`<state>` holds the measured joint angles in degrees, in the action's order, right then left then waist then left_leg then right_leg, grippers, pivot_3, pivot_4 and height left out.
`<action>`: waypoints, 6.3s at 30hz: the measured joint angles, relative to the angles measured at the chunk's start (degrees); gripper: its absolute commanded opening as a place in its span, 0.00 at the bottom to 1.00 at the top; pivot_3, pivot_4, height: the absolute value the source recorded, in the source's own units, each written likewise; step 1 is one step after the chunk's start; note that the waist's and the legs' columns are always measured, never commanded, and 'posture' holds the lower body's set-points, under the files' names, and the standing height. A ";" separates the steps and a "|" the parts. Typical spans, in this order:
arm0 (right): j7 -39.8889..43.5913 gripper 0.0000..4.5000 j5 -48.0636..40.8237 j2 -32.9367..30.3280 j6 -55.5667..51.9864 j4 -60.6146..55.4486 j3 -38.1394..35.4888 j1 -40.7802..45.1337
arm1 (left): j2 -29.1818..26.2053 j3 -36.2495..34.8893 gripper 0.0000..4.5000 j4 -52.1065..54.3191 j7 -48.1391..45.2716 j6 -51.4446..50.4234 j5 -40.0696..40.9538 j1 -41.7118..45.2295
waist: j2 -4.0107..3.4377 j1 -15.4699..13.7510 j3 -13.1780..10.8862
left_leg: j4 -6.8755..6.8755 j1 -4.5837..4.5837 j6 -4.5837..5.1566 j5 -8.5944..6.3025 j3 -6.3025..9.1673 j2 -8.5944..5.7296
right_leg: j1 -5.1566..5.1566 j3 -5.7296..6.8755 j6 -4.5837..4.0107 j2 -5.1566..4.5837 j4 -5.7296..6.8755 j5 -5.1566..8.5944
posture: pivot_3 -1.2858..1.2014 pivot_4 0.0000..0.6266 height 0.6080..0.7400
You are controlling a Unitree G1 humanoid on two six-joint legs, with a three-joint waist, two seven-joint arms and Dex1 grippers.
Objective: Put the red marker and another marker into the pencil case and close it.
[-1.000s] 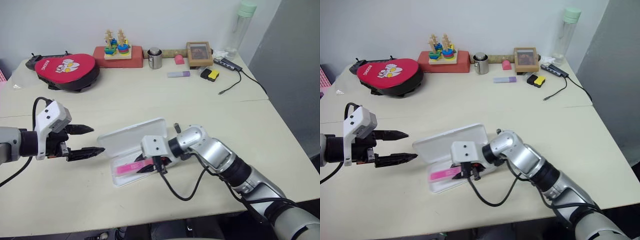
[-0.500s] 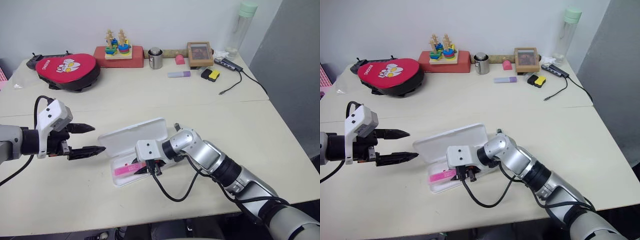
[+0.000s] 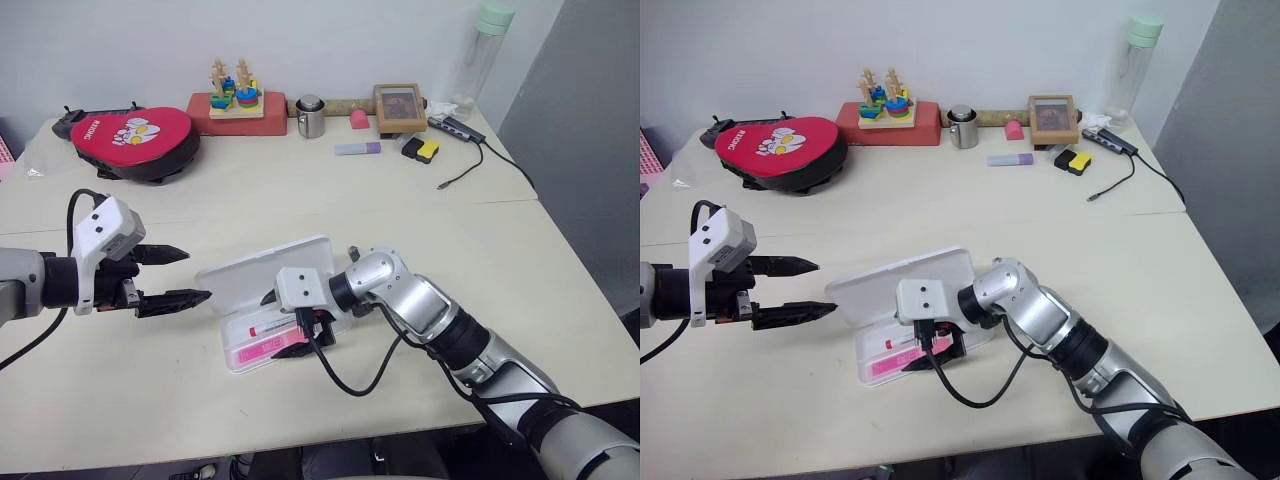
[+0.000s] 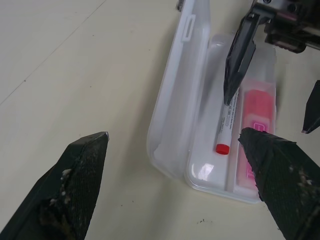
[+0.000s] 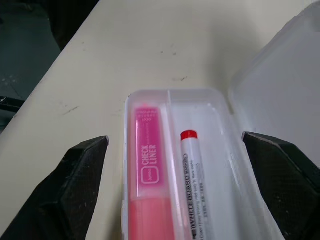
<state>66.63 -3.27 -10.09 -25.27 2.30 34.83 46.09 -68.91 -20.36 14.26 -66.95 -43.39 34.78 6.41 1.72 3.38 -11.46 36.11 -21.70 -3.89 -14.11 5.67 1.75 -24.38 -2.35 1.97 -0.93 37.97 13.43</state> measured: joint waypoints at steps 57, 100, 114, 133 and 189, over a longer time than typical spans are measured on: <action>-16.70 0.33 2.05 -8.44 5.20 26.60 -15.72 -0.04 | 0.66 -4.13 1.00 19.02 7.78 -7.37 12.83 0.90 | 0.00 1.27 -0.01 | 0.02 0.23 0.00 0.00 -0.06 -0.02 | 0.24 -0.09 0.04 -0.01 0.01 0.03 | 0.52 0.24 1.00; 8.31 0.03 -4.87 -22.50 5.01 -10.36 -9.59 -7.44 | 0.04 -2.66 1.00 14.06 3.52 -4.47 9.08 -2.00 | -0.03 1.25 -0.04 | 0.00 0.10 0.00 0.00 -0.08 -0.03 | 0.12 -0.08 0.06 -0.02 -0.06 0.05 | 0.52 0.24 1.00; 6.63 0.03 1.96 -16.29 13.88 -0.84 -4.47 -4.32 | 0.07 -1.43 1.00 13.11 2.77 -3.62 7.90 -1.11 | -0.03 1.24 -0.04 | 0.00 0.10 0.00 0.00 -0.04 -0.02 | 0.12 -0.04 0.06 -0.01 -0.02 0.05 | 0.52 0.24 1.00; 7.15 0.57 4.20 -17.65 17.50 4.06 -4.40 -4.60 | 0.71 -0.50 1.00 13.20 4.04 -3.62 7.90 -0.26 | -0.03 1.23 -0.04 | 0.00 0.11 0.00 0.00 -0.03 -0.02 | 0.12 -0.05 0.06 -0.01 0.00 0.05 | 0.52 0.24 1.00; 4.08 0.02 4.94 -5.91 29.99 42.13 -13.28 17.03 | 17.85 -36.29 1.00 20.66 14.04 -12.27 14.48 -32.62 | -0.03 1.45 -0.04 | -0.03 0.22 -0.01 -0.01 -0.11 -0.02 | 0.15 -0.10 -0.03 -0.03 0.01 0.08 | 0.52 0.24 1.00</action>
<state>70.71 1.66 -16.00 4.73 44.42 21.55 63.12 -51.06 -56.65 34.92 -52.91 -55.66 49.25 -26.21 1.68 4.83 -11.51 36.08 -21.47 -3.90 -14.11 5.56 1.73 -24.23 -2.45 1.94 -0.97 37.98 13.51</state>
